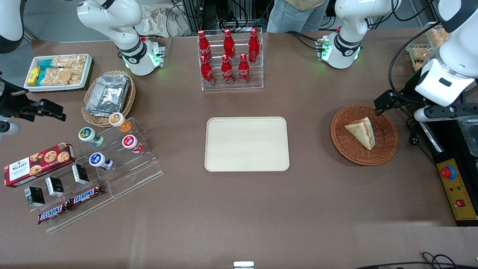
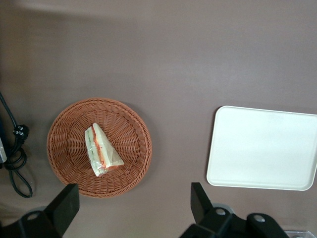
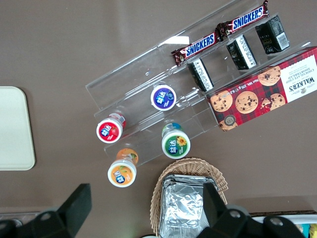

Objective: Place sandwich from basket to tray
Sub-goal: 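Move the left gripper over the wrapped sandwich in the wicker basket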

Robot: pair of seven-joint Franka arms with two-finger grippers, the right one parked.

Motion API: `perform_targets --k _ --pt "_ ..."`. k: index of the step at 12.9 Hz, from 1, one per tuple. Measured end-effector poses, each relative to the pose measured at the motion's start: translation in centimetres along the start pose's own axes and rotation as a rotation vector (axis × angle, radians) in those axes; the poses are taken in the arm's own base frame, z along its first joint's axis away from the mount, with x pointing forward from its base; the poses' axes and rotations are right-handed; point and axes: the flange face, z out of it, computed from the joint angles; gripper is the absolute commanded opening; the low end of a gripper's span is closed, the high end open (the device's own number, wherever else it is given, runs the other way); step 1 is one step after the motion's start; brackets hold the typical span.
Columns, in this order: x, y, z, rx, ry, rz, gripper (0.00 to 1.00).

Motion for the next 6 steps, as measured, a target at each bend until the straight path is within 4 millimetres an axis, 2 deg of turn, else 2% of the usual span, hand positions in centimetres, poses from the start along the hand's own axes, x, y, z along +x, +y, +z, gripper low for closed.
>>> perform_targets --k 6 --pt "0.05 -0.28 -0.03 0.005 0.002 -0.018 1.00"
